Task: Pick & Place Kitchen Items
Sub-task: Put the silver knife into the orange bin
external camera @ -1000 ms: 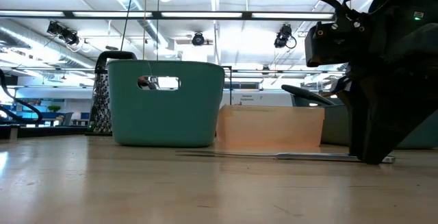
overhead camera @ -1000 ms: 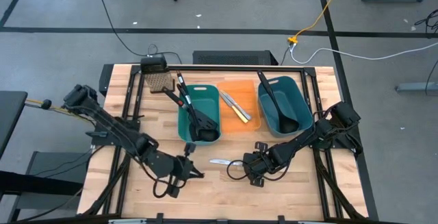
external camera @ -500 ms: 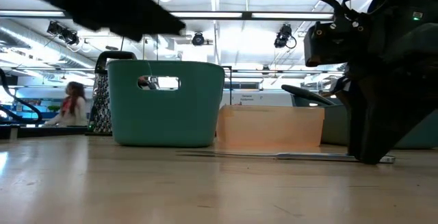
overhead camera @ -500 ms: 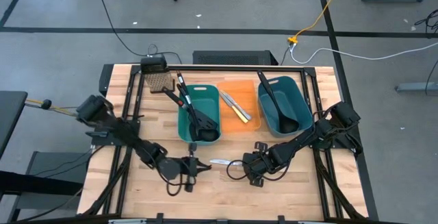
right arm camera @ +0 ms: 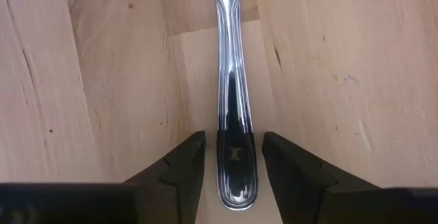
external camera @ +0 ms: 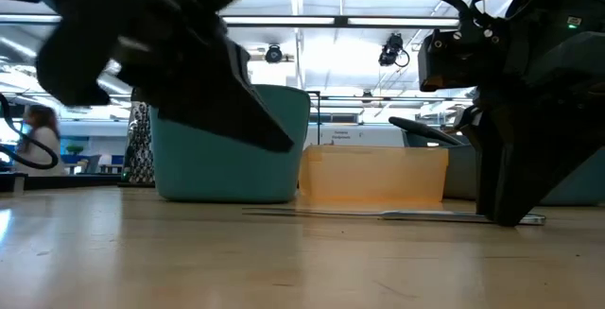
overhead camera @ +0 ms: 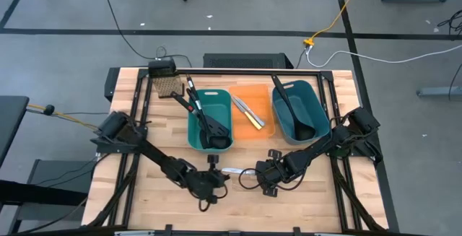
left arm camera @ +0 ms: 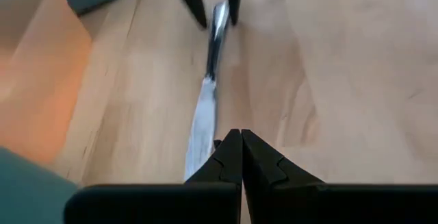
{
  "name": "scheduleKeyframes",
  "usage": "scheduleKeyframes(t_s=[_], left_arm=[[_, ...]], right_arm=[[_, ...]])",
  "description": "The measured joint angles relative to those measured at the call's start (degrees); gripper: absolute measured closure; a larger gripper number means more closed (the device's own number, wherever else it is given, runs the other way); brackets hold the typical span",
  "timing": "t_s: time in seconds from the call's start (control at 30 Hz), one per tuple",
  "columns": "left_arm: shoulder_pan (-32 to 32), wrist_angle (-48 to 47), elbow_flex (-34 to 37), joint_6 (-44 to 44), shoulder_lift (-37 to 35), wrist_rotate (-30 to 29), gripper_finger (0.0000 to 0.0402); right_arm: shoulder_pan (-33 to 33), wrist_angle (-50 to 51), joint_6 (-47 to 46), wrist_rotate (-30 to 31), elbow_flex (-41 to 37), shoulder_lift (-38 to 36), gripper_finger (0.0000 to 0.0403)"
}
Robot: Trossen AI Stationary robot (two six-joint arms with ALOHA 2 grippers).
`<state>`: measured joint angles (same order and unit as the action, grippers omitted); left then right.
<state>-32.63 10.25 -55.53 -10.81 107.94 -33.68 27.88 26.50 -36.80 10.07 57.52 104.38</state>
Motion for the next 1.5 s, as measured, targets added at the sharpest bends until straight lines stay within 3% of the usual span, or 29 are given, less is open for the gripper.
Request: scheduleKeyframes(t_s=[0.3,1.5], left_arm=[[1.7,-12.4,-5.1,-2.7,3.2,0.1,0.0401],[4.5,-14.8,-5.1,-6.8,5.9,1.7,0.0400]], right_arm=[[0.0,-0.1,-0.1,0.0,0.0,0.0,0.0240],[-0.1,0.0,-0.1,-1.7,0.0,-0.1,0.0240]])
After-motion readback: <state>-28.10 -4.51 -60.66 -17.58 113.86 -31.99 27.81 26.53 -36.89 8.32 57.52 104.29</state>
